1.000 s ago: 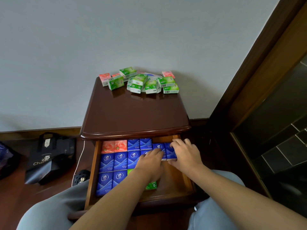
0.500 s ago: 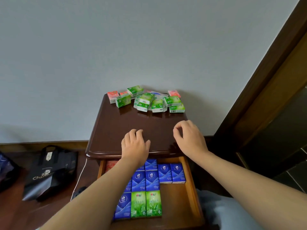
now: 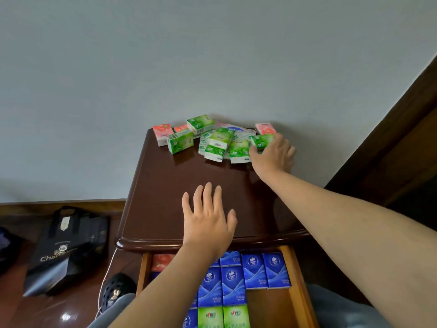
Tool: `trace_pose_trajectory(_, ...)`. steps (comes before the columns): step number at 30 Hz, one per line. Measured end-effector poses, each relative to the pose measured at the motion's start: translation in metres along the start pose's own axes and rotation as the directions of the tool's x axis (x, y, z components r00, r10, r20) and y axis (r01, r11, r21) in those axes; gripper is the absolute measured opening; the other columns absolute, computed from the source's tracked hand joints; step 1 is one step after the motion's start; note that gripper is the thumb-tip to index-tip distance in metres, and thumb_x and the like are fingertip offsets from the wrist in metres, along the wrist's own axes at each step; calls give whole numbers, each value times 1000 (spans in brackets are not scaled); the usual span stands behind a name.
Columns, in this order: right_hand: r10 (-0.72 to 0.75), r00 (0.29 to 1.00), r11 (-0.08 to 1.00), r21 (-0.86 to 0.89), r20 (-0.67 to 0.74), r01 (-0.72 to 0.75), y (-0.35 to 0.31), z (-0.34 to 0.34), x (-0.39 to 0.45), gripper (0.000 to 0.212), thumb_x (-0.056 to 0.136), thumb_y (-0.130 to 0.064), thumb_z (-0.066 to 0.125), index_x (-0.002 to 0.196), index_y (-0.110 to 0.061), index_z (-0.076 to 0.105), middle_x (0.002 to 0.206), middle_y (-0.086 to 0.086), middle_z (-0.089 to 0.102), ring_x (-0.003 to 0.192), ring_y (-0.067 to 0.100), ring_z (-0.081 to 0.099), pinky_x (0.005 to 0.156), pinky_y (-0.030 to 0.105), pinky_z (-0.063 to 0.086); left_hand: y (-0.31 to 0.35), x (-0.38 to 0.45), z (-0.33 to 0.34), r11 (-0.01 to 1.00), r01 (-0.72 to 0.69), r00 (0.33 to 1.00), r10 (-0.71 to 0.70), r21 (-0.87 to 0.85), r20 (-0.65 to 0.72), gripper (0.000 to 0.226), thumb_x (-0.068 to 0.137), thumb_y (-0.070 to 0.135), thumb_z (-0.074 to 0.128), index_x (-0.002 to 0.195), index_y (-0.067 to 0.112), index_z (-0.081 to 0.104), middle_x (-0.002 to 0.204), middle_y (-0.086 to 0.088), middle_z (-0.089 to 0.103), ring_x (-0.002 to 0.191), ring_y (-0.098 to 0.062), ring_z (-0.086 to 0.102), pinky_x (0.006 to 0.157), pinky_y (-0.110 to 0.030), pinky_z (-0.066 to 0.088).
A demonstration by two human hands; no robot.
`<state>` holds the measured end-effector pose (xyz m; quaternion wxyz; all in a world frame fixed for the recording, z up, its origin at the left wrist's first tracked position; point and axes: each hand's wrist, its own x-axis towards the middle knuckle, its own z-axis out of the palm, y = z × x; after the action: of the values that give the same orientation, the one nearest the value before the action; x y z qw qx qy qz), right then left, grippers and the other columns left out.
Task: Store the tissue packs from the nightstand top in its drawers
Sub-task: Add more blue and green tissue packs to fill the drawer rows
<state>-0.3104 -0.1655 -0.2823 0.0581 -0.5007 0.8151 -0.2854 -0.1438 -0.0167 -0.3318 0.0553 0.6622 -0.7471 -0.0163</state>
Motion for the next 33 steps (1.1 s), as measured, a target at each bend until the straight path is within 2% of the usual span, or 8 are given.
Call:
trace_pose_trajectory(6,-22,991,999,21,-131,25,9,-4,-7,68,86,-55,68,139,-16,50,138,11,56,129,36,44,105,46,38,0,-1,0,1000,-9,1000,9,-11,-19,79,98,56,9,163,15,26,168,-10,26,156,-31,19,125,-59,11)
trace_pose_trajectory(10,-223,965,872,414,-138,261,43,-19,-46,61,77,-17,77,134,-18,56,131,9,45,122,25,51,101,26,44,0,-2,-6,999,0,1000,-1,-46,-15,74,101,57,17,163,16,22,170,-8,21,157,-28,14,126,-56,7)
trace_pose_trajectory(13,-273,960,832,487,-55,265,70,-23,-72,49,73,-9,82,116,-21,63,127,0,43,116,8,53,100,15,42,1,-2,-10,983,34,997,-47,-179,-68,69,103,53,33,161,16,23,167,-6,23,155,-25,18,128,-50,7)
trace_pose_trajectory(18,-258,966,830,517,25,209,74,-24,-71,40,83,-29,84,116,-28,62,118,-9,56,110,10,60,97,24,46,0,22,-31,854,62,957,-198,-517,-213,59,97,31,61,150,16,40,152,-4,35,139,-27,35,118,-45,29)
trace_pose_trajectory(20,-221,974,836,525,60,157,73,-22,-70,50,85,-32,82,129,-32,58,123,-10,60,112,10,61,98,31,50,2,46,-41,855,63,941,-223,-515,-255,59,95,27,62,148,14,41,150,-6,36,135,-28,38,114,-45,33)
trace_pose_trajectory(24,-184,977,804,588,106,87,80,-16,-63,30,96,-33,71,124,-37,60,116,-8,68,107,14,68,93,46,59,9,102,-53,863,140,920,-294,-485,-258,60,96,31,61,149,13,41,149,-12,39,134,-33,40,110,-45,34)
trace_pose_trajectory(29,-205,973,798,594,107,103,85,-11,-59,24,98,-34,68,120,-39,60,114,-10,68,105,13,69,89,46,61,20,160,-47,900,238,923,-327,-365,-204,69,98,55,55,149,12,38,147,-15,46,134,-36,41,110,-46,33)
trace_pose_trajectory(33,-204,970,762,644,132,73,83,-12,-61,26,98,-33,69,122,-37,60,116,-8,69,108,14,69,89,46,62,27,178,-45,909,281,930,-336,-308,-145,62,94,41,61,143,11,38,145,-14,49,138,-40,38,113,-51,32)
